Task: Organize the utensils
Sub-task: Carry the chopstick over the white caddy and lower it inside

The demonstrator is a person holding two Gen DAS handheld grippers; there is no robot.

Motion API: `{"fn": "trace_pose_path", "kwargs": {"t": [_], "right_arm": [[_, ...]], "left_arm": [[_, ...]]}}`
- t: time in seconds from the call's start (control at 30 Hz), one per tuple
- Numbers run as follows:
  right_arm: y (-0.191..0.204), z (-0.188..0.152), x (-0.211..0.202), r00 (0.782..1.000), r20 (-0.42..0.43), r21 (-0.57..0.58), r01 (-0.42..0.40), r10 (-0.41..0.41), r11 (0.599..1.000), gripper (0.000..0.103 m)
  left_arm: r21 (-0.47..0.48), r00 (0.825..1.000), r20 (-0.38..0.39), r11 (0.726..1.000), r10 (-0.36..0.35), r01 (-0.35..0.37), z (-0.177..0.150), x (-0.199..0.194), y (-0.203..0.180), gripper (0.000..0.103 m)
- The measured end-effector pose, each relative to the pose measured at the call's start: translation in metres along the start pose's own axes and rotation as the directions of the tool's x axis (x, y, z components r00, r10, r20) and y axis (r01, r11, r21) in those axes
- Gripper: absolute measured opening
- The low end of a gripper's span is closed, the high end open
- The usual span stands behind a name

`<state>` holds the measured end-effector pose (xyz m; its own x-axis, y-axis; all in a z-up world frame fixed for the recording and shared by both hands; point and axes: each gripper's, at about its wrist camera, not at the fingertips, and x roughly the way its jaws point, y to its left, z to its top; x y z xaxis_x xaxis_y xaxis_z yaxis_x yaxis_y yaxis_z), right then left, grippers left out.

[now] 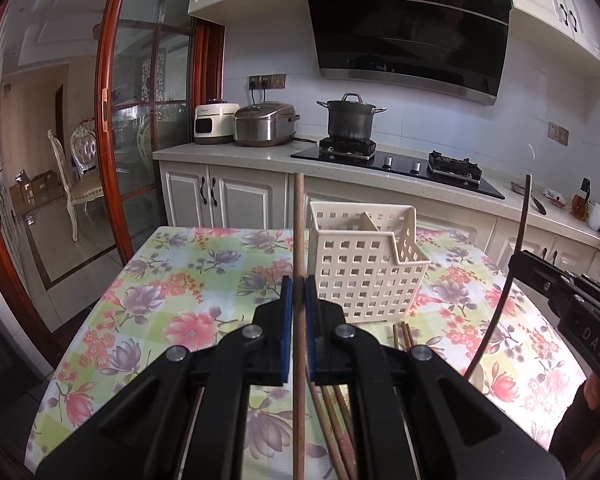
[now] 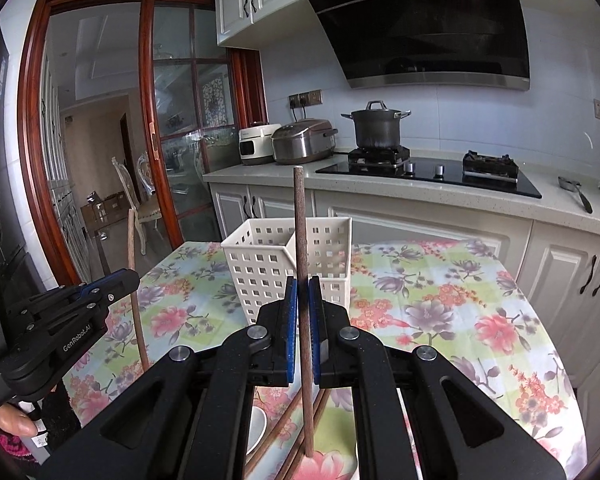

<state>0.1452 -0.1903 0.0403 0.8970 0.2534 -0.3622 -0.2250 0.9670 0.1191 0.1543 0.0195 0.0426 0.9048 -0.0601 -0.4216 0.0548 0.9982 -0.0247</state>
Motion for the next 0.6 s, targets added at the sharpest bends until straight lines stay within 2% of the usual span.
{"fn": "trace_pose_path", "kwargs": {"t": [0.6], "right_arm": [[0.000,0.035,0.008,0.999,0.043,-0.027,0.000,0.001,1.000,0.006]], "left_arm": [[0.038,0.998,0.058,0.999,-0.013,0.011,0.049,0.002,-0.015,0.006]]}}
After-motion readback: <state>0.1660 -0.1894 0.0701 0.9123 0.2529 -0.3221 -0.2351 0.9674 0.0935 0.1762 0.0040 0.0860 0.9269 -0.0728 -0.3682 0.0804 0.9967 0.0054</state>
